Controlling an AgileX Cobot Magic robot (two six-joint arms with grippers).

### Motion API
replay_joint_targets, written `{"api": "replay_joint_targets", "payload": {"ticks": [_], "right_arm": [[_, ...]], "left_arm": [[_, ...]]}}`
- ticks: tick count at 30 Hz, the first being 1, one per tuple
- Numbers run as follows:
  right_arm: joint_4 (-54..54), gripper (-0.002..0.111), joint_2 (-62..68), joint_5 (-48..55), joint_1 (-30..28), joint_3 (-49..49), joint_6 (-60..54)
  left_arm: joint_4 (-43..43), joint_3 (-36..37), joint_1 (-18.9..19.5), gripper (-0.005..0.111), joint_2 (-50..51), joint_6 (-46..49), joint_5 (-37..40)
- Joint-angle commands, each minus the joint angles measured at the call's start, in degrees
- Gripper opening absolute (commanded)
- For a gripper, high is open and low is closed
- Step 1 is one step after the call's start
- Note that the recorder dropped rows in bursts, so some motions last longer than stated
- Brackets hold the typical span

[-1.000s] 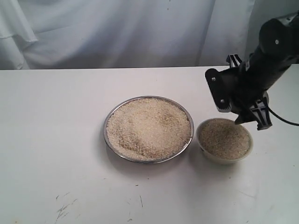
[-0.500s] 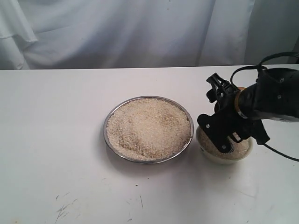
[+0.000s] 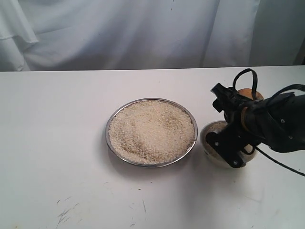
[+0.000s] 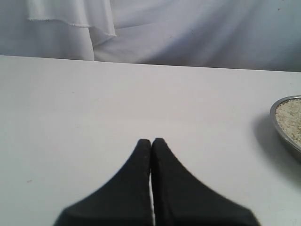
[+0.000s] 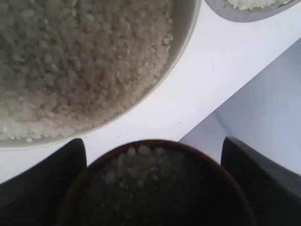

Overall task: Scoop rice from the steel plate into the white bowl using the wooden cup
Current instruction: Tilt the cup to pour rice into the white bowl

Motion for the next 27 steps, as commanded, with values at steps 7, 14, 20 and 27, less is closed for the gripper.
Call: {"api": "replay_joint_targets", "payload": {"ticks": [7,14,20,27], "right_arm": [[-5.1,0.0,-0.7,0.7,1.1,0.9,7.9],[-5.1,0.0,-0.7,5.0,1.3,0.1,7.4],[-5.1,0.0,-0.7,7.8,1.5,0.1,4.9],[-5.1,0.0,-0.7,10.7,3.3,-0.3,4.2]], "left_arm": [[-0.1,0.3,0.1,0.0,-0.2,0.0,-0.8],[-0.1,0.3,0.1,0.0,-0.2,0.0,-0.8],[-0.1,0.3,0.1,0.0,-0.2,0.0,-0.8],[-0.1,0.3,0.1,0.0,-0.2,0.0,-0.8]]}}
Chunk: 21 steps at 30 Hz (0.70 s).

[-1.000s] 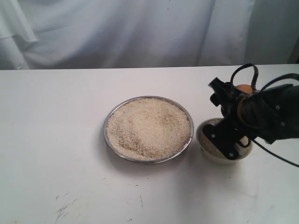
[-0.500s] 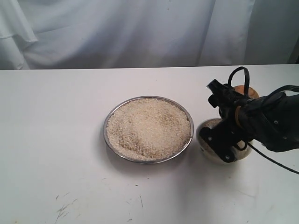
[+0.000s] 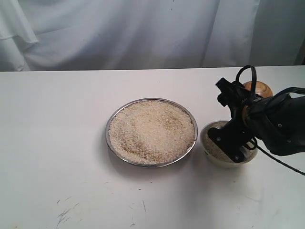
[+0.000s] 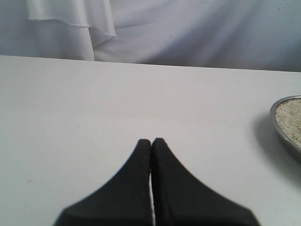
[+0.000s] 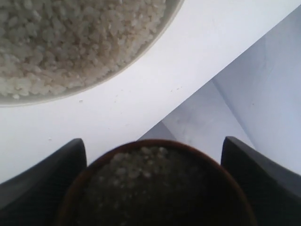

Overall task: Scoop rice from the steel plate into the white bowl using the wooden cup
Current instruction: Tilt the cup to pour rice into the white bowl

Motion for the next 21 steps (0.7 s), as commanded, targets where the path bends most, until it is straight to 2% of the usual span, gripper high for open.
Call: {"api": "replay_joint_targets", "payload": {"ticks": [1,21], "right_arm": [[-0.6,0.0,-0.7,2.6,1.6,-1.2,-1.2],[-0.6,0.0,1.2,9.2,5.2,-2.0,-8.0]], "left_arm": [[-0.1,0.3,0.1,0.0,-0.2,0.0,-0.8],[-0.1,0.3,0.1,0.0,-0.2,0.0,-0.8]]}}
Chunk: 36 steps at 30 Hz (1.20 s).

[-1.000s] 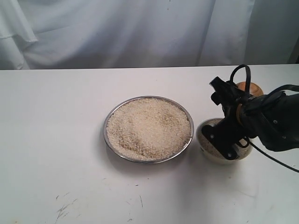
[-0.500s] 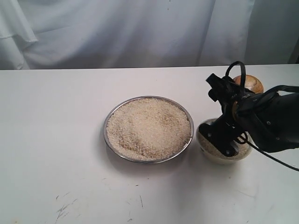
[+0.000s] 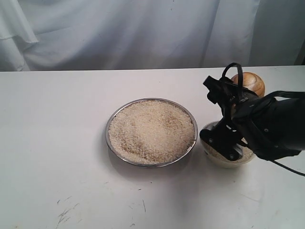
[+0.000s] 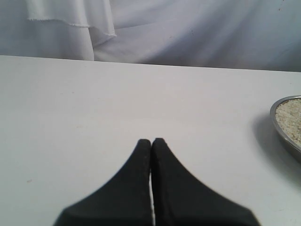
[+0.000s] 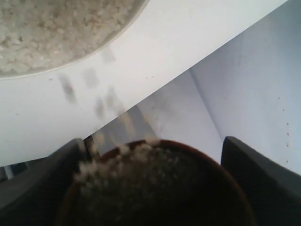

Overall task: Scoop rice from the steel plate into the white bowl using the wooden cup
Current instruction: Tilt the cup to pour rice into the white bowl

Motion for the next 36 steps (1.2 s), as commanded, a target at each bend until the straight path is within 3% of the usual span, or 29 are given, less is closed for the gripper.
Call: {"api": "replay_joint_targets", "payload": {"ticks": [1,14,36], "right_arm": [[-0.5,0.0,1.4,2.6,0.5,-0.5,-2.8],[-0.5,0.0,2.4,4.5,2.8,-0.5,-4.6],[-0.5,0.0,2.4,4.8,1.4,-2.3,-7.1]], "left_arm": [[-0.1,0.3,0.1,0.0,-0.2,0.0,-0.8],[-0.1,0.3,0.1,0.0,-0.2,0.0,-0.8],[-0.1,0.3,0.1,0.0,-0.2,0.0,-0.8]]}}
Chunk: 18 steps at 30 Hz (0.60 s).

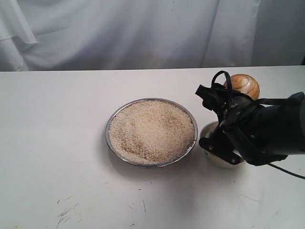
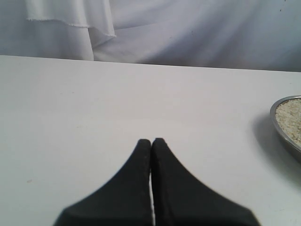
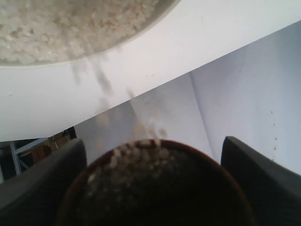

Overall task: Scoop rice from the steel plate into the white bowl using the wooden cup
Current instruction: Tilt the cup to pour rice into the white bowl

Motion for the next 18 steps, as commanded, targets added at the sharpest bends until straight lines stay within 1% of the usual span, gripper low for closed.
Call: {"api": "replay_joint_targets", "payload": {"ticks": [1,7,18], "right_arm": [[-0.6,0.0,-0.3,1.1,-0.9,-1.6,-0.8],[-0.6,0.0,1.6,1.1,-0.9,-1.7,-0.8],[-0.6,0.0,4.1,5.1,-0.7,-1.7,-0.7]], "left_arm": [[-0.1,0.3,0.1,0.0,-0.2,0.0,-0.8],[-0.1,0.3,0.1,0.0,-0.2,0.0,-0.8],[-0.1,0.3,0.1,0.0,-0.2,0.0,-0.8]]}}
